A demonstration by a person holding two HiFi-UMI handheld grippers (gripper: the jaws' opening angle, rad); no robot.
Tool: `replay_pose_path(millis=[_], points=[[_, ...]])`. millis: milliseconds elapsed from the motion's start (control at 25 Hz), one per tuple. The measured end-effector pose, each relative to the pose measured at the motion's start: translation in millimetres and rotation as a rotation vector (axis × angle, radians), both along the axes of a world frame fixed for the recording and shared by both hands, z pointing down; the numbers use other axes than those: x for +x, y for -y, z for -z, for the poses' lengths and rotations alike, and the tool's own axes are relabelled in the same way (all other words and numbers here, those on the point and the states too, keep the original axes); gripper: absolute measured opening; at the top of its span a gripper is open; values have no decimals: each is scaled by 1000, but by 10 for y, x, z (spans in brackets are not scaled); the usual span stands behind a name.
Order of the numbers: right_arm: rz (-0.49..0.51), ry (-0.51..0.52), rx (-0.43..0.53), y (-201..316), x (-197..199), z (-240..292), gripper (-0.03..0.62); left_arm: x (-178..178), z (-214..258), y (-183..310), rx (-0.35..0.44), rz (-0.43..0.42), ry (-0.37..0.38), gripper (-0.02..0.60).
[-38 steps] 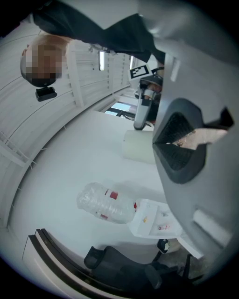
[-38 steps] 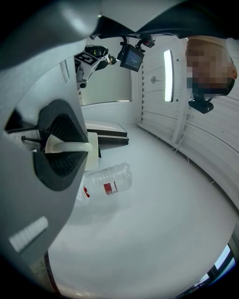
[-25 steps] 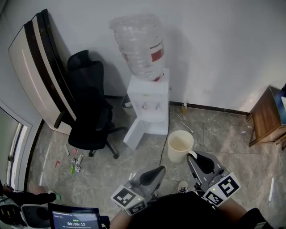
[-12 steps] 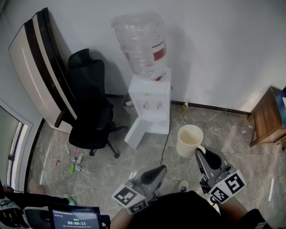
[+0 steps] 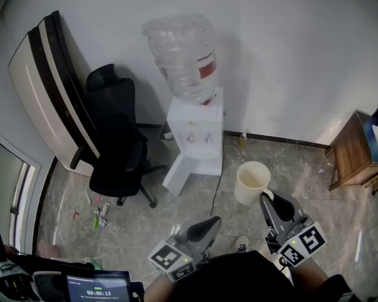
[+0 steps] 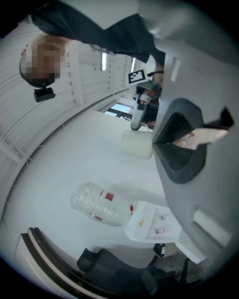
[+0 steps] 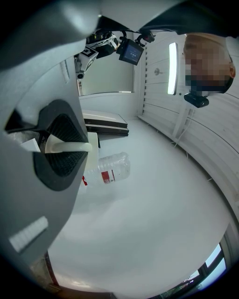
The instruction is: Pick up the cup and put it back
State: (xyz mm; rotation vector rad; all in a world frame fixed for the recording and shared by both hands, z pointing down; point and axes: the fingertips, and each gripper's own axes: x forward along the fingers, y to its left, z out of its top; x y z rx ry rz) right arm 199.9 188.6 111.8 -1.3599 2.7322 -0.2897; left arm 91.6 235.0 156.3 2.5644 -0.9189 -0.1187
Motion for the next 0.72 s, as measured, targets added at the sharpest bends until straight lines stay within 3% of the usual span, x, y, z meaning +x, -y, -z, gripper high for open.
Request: replay_pose_path(millis=[720], points=[[-53, 13, -10, -69, 172, 11, 44, 62, 10, -39, -18, -22, 0, 3]])
